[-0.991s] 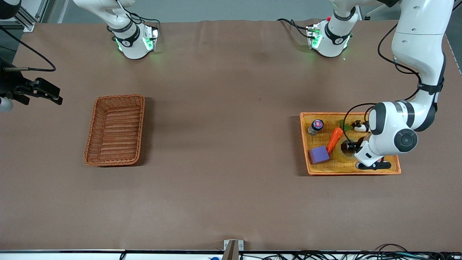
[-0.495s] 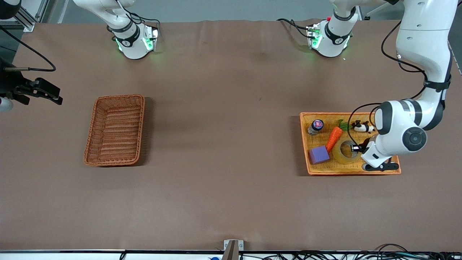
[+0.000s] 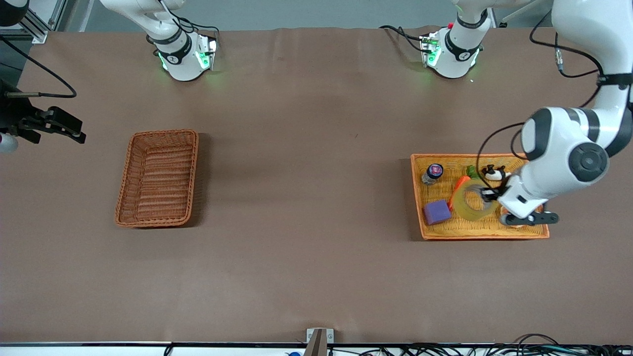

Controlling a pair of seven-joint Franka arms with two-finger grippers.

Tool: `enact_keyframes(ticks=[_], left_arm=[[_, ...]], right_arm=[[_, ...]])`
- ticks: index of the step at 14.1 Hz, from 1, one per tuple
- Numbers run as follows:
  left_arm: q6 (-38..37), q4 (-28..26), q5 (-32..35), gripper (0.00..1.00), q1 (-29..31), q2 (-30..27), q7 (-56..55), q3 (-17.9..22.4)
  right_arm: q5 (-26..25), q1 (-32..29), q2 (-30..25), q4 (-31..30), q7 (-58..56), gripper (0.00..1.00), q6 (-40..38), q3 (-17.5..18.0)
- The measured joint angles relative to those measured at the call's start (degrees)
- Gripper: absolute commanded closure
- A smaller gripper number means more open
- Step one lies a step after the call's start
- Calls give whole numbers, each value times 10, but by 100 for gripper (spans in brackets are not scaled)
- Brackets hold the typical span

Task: Move tape to another basket
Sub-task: 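Grasp the tape roll with the left gripper and lift it out, then carry the tape toward the table middle and set it down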

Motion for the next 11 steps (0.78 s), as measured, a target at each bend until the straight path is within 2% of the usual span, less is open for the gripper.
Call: enact_keyframes(ticks=[3, 6, 9, 11], left_arm=[[-5, 1, 19, 89, -9, -4, -130, -109], [-4, 8, 31, 89, -17, 15, -218, -214], [-4, 49, 32, 89, -38, 54, -286, -276], [-4, 94, 32, 89, -67, 94, -296, -291]], right_arm=[[0, 0, 0, 0, 0, 0, 0, 0], [0, 0, 0, 0, 0, 0, 0, 0], [0, 0, 0, 0, 0, 0, 0, 0], [0, 0, 0, 0, 0, 0, 0, -1]])
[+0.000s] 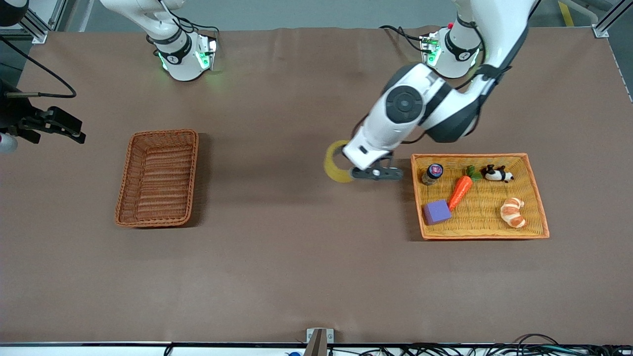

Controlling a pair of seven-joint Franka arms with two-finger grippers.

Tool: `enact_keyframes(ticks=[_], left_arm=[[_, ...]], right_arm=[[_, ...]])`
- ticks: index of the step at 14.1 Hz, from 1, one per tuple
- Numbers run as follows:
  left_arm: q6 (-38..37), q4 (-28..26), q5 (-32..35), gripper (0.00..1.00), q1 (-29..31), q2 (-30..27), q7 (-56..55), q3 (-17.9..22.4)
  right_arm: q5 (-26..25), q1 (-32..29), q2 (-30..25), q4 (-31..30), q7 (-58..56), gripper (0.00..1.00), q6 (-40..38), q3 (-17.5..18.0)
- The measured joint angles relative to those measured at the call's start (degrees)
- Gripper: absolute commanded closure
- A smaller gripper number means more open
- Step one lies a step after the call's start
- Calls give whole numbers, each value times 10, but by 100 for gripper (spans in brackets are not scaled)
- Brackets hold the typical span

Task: Move tape to another basket
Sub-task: 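Carry the tape toward the table middle and set it down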

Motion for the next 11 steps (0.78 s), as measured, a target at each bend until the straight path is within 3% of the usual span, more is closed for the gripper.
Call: enact_keyframes(ticks=[6, 9, 11], left_arm=[[7, 174, 70, 88, -136, 189, -40, 11], [43, 241, 76, 86, -202, 245, -38, 79], [74, 259, 76, 85, -235, 263, -34, 117]], right_arm=[[0, 0, 0, 0, 0, 0, 1, -1], [0, 0, 0, 0, 0, 0, 1, -1], [0, 0, 3, -1, 0, 0, 1, 0]])
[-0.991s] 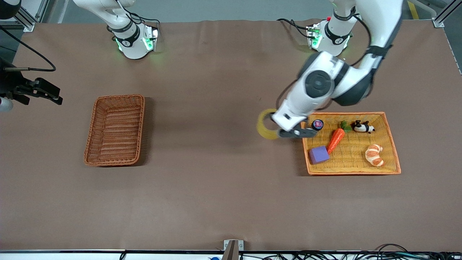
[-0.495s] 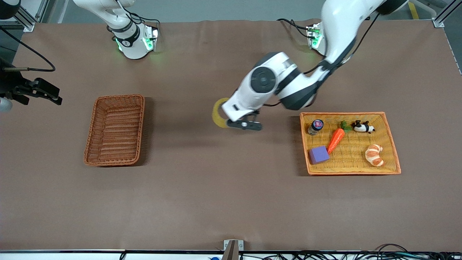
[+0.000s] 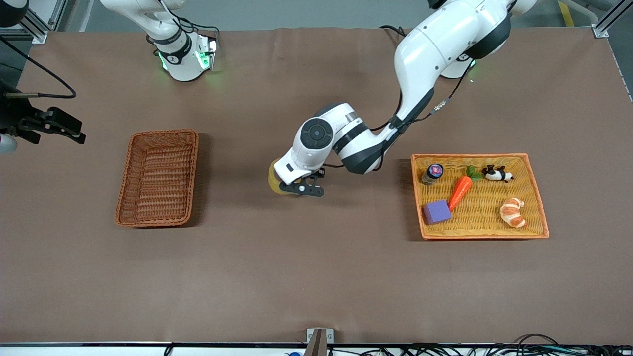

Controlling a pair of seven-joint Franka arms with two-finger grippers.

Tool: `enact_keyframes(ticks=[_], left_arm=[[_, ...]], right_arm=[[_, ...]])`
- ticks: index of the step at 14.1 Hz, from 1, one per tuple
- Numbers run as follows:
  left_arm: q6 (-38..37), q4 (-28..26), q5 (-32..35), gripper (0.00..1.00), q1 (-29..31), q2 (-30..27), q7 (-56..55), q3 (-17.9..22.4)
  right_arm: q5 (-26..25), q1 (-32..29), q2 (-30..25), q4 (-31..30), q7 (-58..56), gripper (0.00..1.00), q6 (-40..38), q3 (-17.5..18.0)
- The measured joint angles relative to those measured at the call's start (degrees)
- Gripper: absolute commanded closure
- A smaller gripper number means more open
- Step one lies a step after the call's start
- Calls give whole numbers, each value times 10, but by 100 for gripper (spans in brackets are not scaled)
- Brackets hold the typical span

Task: Move tape to another basket
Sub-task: 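Carry the tape toward the table middle and set it down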

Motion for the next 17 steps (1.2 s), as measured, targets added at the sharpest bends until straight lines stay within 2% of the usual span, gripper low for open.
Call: enact_keyframes(ticks=[2, 4, 5, 7, 8, 11, 13, 15, 17], left_arm=[[16, 10, 0, 79, -27, 12, 2, 28], [33, 15, 0, 74, -39, 19, 2, 36], [34, 16, -3, 68, -39, 20, 1, 36], [34, 16, -16, 39, -37, 21, 2, 37], [34, 16, -20, 32, -36, 21, 2, 37], [35, 18, -30, 18, -34, 21, 2, 37], [34, 24, -38, 0, -30, 17, 2, 37], [2, 28, -39, 0, -20, -2, 5, 37], [-80, 30, -39, 0, -2, -43, 26, 37]], right_arm=[[0, 0, 4, 0, 0, 0, 0, 0], [0, 0, 5, 0, 0, 0, 0, 0], [0, 0, 5, 0, 0, 0, 0, 0], [0, 0, 5, 0, 0, 0, 0, 1], [0, 0, 5, 0, 0, 0, 0, 1], [0, 0, 5, 0, 0, 0, 0, 1], [0, 1, 5, 0, 0, 0, 0, 2], [1, 4, 6, -1, -1, 0, 3, 9], [2, 9, 14, -2, 0, 0, 18, 27]])
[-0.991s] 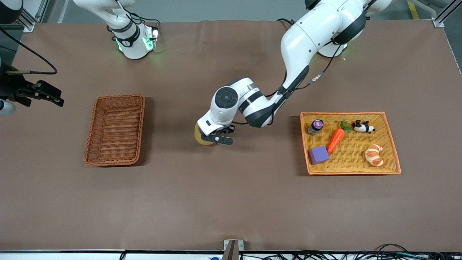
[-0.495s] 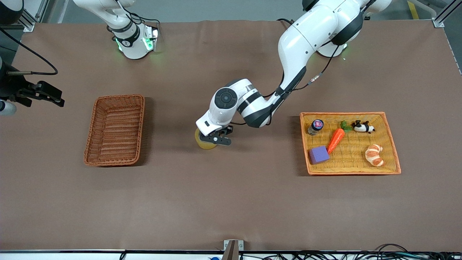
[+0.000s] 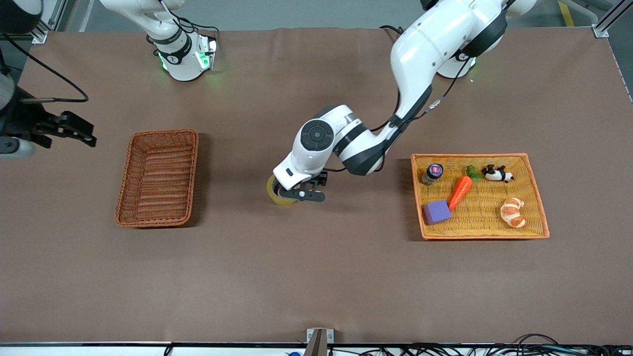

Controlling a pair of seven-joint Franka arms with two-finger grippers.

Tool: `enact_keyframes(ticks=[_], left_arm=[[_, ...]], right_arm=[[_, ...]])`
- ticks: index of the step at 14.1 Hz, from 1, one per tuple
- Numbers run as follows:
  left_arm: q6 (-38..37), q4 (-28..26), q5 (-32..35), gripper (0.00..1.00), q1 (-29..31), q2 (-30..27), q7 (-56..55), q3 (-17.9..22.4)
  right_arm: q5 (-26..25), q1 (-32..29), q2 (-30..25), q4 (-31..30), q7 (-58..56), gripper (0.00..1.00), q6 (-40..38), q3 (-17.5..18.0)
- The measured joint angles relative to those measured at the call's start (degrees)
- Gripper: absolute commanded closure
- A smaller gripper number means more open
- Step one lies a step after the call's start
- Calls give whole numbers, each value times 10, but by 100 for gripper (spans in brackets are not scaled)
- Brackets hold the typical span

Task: Move tape to another basket
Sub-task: 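Carry the tape toward the table middle and set it down, then lower the right gripper to the tape while the left gripper withdraws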

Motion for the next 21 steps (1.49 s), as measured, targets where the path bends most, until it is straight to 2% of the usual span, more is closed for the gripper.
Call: enact_keyframes(ticks=[3, 7, 12, 14, 18, 21], left_arm=[[-119, 1, -1, 0, 38, -75, 77, 2], [-216, 0, -14, 0, 114, -165, 177, 6], [-247, -24, -42, 0, 198, -253, 195, 22], [-248, -41, -73, 0, 237, -289, 228, 30], [-250, -105, -135, 0, 244, -377, 309, 134], [-248, -175, -143, 1, 244, -444, 343, 190]], right_arm=[[0, 7, 27, -3, 15, 0, 19, 35], [-1, 20, 64, -40, 111, 0, 75, 95], [-1, 35, 81, -168, 186, 0, 247, 149], [-26, 50, 101, -199, 238, 0, 294, 168], [-108, 67, 161, -216, 339, 0, 352, 217], [-165, 76, 209, -216, 363, 0, 385, 227]])
